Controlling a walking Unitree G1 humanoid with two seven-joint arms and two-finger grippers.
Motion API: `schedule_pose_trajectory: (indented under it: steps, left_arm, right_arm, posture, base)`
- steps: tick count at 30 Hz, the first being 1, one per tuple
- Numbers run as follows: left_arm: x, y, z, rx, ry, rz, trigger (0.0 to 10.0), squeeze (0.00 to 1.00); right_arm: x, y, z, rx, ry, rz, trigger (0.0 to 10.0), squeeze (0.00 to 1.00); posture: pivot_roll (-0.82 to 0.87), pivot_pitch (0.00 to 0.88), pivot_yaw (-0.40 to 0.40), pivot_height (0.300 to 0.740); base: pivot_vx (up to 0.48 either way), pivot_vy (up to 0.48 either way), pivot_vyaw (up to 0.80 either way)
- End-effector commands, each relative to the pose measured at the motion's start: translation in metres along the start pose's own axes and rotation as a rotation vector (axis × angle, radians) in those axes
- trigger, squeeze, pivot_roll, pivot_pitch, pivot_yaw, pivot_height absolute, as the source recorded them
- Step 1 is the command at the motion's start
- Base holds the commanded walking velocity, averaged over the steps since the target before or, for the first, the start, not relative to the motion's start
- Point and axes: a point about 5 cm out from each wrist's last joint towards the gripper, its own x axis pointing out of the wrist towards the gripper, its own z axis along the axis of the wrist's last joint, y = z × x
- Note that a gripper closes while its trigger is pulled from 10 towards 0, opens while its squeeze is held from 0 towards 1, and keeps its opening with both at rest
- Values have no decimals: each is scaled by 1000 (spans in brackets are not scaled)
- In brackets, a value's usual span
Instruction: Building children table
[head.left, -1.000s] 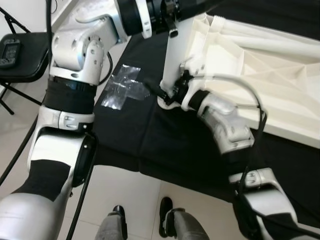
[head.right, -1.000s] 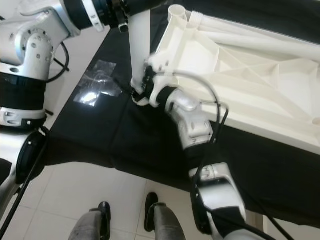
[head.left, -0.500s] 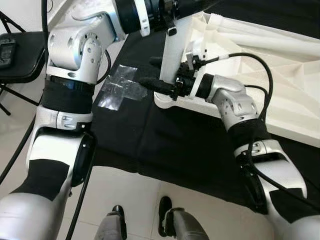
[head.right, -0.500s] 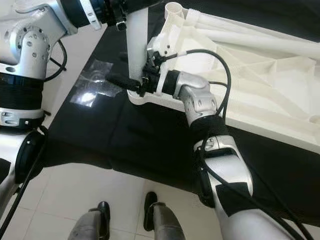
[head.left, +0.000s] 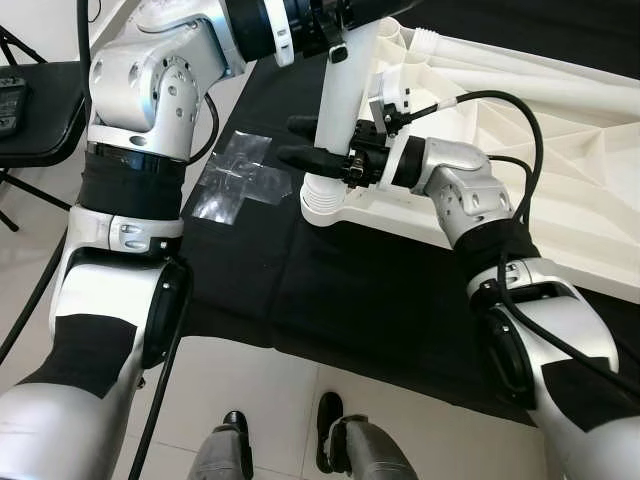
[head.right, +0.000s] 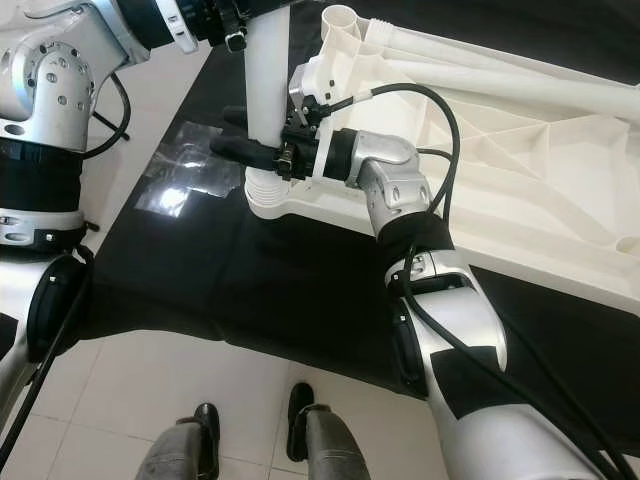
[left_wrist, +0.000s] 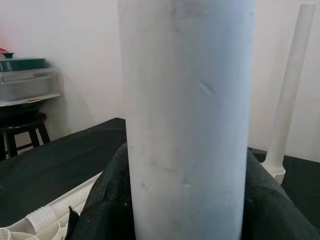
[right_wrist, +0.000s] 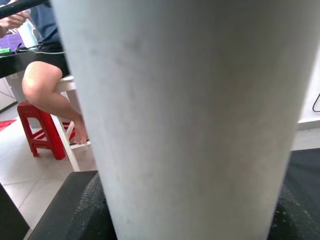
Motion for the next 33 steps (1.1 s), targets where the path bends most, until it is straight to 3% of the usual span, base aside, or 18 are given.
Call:
schedule_pose_trajectory:
  steps: [1,2,3,8,9,10,11,12,13,14,15,16,18,19,26,32,33]
  left_arm:
    - [14,-14,-20,-36,57,-72,0,0]
    - [14,-15,-20,-32,60,-79,1451,1000]
    - [14,-15,-21,-26,62,-71,10000,1000]
    - [12,-7,-23,-16,64,-5,10000,1000]
    - [12,-5,-23,-21,63,10,10000,0]
    - [12,-5,-23,-21,63,10,10000,0]
    - [11,-3,-24,-28,62,21,10000,0]
    - [11,-1,-23,-35,61,32,10000,0]
    - [11,-1,-23,-35,61,32,10000,0]
    - [11,0,-23,-39,60,38,10000,0]
    - [11,0,-23,-39,60,38,10000,0]
    - [10,1,-24,-41,62,42,10000,0]
    - [10,1,-24,-41,62,42,10000,0]
    - [13,-5,-20,-30,63,34,10000,0]
    - [18,-21,-11,-4,47,15,10000,0]
    - [14,-21,-10,-3,50,8,9922,0]
    - [11,-20,-10,-5,51,6,6824,0]
  right_arm:
    - [34,18,-5,22,16,139,0,0]
    - [34,19,-8,3,19,117,0,0]
    - [32,20,-12,-23,26,87,0,0]
    - [29,25,-33,-63,78,-73,0,0]
    - [29,30,-43,-56,115,-124,0,0]
    - [29,30,-43,-56,115,-124,0,0]
    - [29,31,-68,23,261,-433,0,0]
    - [34,57,-87,131,320,-557,0,0]
    - [34,57,-87,131,320,-557,0,0]
    - [34,76,-95,211,353,-633,0,0]
    - [34,76,-95,211,353,-633,0,0]
    - [40,92,-91,223,331,-655,0,0]
    - [40,92,-91,223,331,-655,0,0]
    - [54,96,-81,172,275,-642,0,0]
    - [50,75,-75,132,229,-744,0,0]
    - [46,81,-69,149,217,-832,0,0]
    - [45,83,-67,161,197,-852,0,0]
  posture:
    - [143,354,-56,740]
    - [140,352,-55,740]
    - [138,350,-57,740]
    - [134,349,-71,740]
    - [134,349,-71,740]
    - [134,349,-71,740]
    - [136,348,-78,740]
    - [145,349,-89,740]
    - [145,349,-89,740]
    - [145,349,-89,740]
    - [145,349,-89,740]
    - [147,348,-83,740]
    - [147,348,-83,740]
    - [138,330,-81,740]
    - [140,325,-78,740]
    - [141,327,-65,740]
    - [139,326,-64,740]
  base:
    - [0,0,0]
    - [0,0,0]
    - [0,0,0]
    - [0,0,0]
    - [0,0,0]
    - [0,0,0]
    - [0,0,0]
    - [0,0,0]
    - [0,0,0]
    - [0,0,0]
    - [0,0,0]
    - [0,0,0]
    - [0,0,0]
    - [0,0,0]
    - [0,0,0]
    - [0,0,0]
    - [0,0,0]
